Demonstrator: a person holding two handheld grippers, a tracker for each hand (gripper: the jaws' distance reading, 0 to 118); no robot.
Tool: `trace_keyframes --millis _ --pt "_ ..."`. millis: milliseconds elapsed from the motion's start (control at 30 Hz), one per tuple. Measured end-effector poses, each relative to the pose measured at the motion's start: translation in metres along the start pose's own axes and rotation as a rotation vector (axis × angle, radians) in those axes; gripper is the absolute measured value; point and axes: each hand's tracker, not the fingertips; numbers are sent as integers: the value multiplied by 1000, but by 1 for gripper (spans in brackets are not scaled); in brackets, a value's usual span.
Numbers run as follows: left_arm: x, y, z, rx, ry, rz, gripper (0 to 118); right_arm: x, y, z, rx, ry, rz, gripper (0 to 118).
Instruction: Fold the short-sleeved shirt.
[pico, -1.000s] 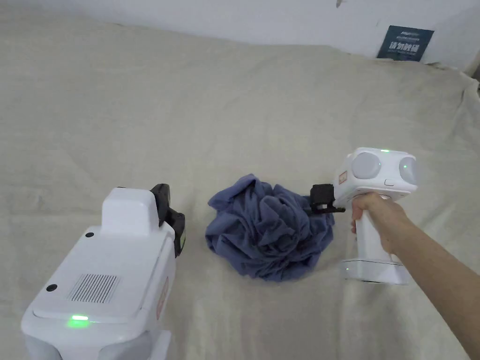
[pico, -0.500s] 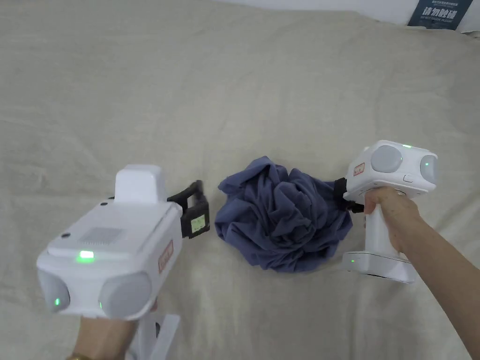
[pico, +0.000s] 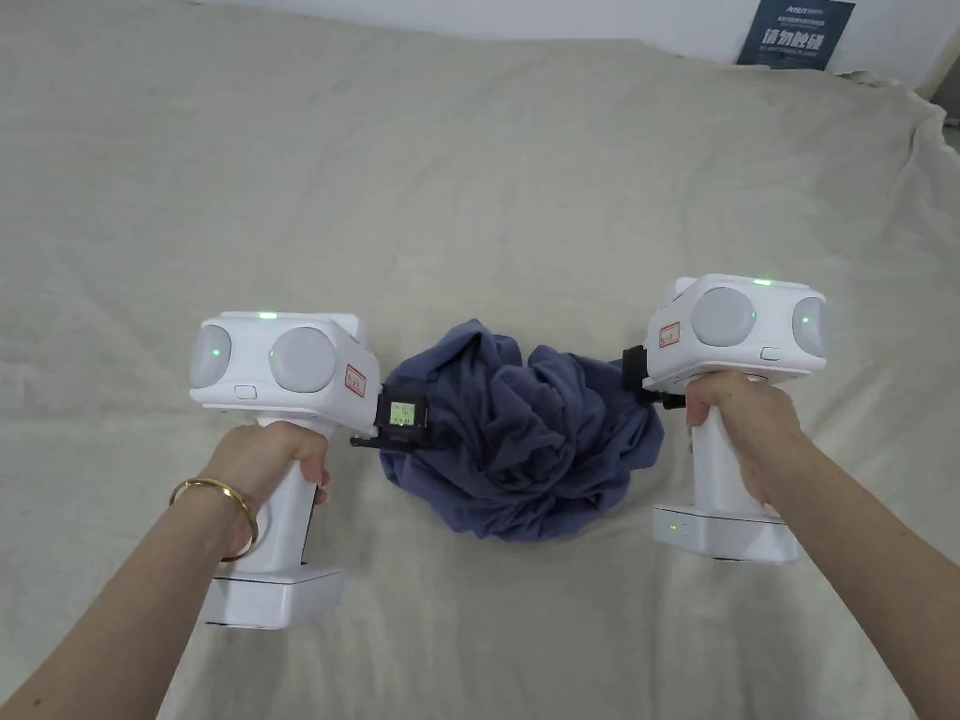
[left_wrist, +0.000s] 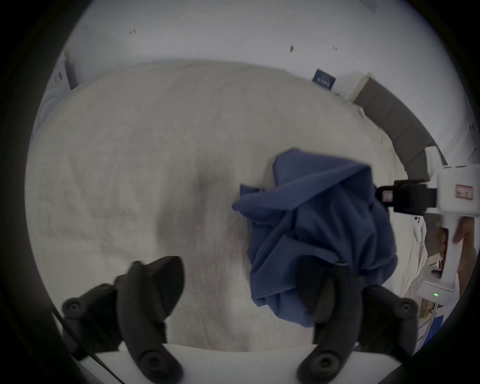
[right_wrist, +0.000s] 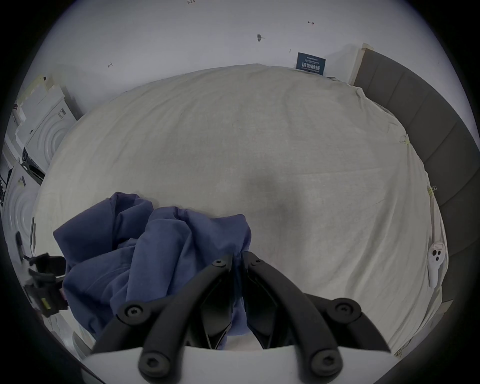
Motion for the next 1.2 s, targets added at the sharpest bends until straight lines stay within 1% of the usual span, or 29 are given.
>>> trace_keyframes --millis 33,67,133,167,200,300,367,433,500,633,700,800,900,933,1033,1100,1200 --pt "1 -1 -5 -8 -8 7 83 2 -1 0 -1 -2 -5 5" --pt "2 -2 -9 -14 -17 16 74 3 -2 0 -1 -3 -10 5" --pt "5 -5 -12 -18 -52 31 25 5 -5 1 -1 -4 -15 5" --pt "6 -6 -13 -19 -75 39 6 5 -5 1 -1 -4 -16 5" --pt "9 -8 -15 -25 -95 44 3 7 -6 2 0 -4 -17 5" --pt "15 -10 -14 -22 -62 -10 0 9 -8 8 8 1 -16 5" --pt "10 -10 -4 5 -60 17 0 13 -7 18 22 13 -17 5" --pt "1 -5 15 95 -64 74 0 21 -4 32 50 30 -19 5" --pt "-10 0 38 178 -47 97 0 31 -1 50 90 39 -33 5" --pt "-33 15 95 339 4 127 0 63 5 97 164 111 -129 5" --pt "-42 21 121 406 29 138 0 78 4 123 205 117 -148 5" --pt "-55 23 162 494 14 179 0 100 -1 163 266 136 -181 5" --pt "-60 22 202 562 -21 179 0 115 -8 204 309 260 -258 5" --pt "-58 24 213 574 -19 162 0 116 -9 220 340 272 -258 5" --pt "-47 28 257 660 -16 67 0 112 -7 268 436 251 -153 5" --pt "-37 35 287 720 -1 15 0 107 -2 300 493 228 -100 5" --pt "-24 49 340 809 -3 -36 0 104 11 346 576 197 -49 5"
